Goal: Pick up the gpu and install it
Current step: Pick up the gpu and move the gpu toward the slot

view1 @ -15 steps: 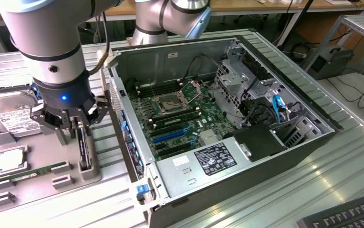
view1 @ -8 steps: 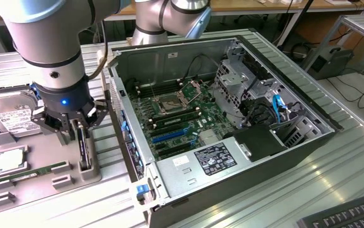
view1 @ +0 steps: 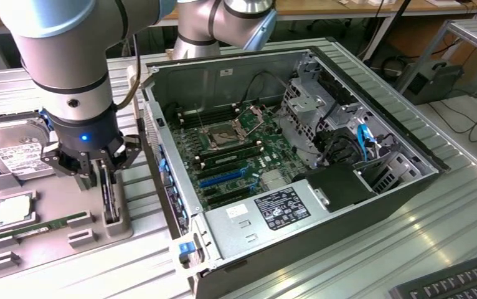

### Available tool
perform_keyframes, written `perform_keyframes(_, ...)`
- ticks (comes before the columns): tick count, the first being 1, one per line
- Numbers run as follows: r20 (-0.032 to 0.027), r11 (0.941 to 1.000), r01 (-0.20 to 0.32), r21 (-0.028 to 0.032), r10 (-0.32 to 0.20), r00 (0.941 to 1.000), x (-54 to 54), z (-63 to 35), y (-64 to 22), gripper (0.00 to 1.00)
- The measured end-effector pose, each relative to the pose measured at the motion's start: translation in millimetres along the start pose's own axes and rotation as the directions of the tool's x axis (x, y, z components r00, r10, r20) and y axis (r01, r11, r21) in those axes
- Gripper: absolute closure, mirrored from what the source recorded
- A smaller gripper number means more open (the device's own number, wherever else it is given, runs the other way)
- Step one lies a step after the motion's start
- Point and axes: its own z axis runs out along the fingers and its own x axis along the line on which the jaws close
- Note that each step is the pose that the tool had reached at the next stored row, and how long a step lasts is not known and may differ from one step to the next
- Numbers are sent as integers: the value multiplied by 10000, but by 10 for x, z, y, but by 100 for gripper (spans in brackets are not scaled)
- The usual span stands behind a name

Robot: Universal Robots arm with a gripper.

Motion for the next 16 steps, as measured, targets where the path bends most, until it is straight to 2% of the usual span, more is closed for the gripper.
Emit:
perform_keyframes(3,-51,10000,-2,6,2,10000,0,5,0,64)
perform_keyframes(16,-54,10000,4,14,-4,10000,-2,34,-2,65)
